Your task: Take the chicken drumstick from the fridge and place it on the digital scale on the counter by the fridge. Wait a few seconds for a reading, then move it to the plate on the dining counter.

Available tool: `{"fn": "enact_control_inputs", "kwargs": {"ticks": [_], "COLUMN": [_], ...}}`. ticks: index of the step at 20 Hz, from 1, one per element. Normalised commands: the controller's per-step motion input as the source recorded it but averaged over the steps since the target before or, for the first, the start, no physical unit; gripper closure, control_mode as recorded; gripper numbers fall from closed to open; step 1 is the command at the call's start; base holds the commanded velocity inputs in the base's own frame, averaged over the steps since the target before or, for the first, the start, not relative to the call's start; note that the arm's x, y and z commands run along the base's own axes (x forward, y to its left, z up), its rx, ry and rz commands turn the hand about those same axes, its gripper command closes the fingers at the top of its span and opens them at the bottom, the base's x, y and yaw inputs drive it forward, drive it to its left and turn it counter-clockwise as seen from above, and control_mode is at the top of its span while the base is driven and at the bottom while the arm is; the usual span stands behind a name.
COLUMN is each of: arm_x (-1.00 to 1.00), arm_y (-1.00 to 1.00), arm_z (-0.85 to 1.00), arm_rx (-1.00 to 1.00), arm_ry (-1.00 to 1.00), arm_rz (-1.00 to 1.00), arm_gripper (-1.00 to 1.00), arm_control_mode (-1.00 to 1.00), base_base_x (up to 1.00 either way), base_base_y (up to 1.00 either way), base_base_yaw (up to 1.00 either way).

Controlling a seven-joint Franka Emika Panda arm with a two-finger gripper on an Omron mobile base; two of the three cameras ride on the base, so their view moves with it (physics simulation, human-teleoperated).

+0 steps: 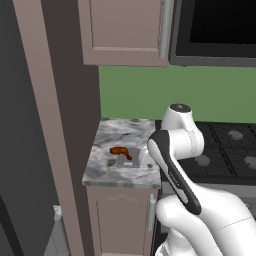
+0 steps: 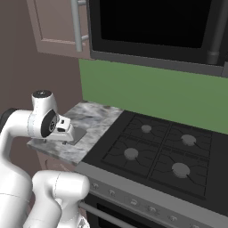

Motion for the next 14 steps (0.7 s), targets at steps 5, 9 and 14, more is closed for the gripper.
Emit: {"fn": "enact_control_inputs", "kwargs": {"ticks": [5, 9, 14], "arm_x": [0.0, 0.0, 0.0], "arm_y": [0.0, 0.0, 0.0], "arm_z": [0.0, 0.0, 0.0], "arm_rx": [0.0, 0.0, 0.0], "arm_ry": [0.0, 0.0, 0.0], "arm_rz": [0.0, 0.0, 0.0], "arm_gripper": [-1.0, -1.0, -1.0], "arm_control_mode": [-1.0, -1.0, -1.0], "base_base_x": [0.0, 0.0, 0.0], "base_base_y": [0.0, 0.0, 0.0], "base_base_yaw": [0.0, 0.0, 0.0]}}
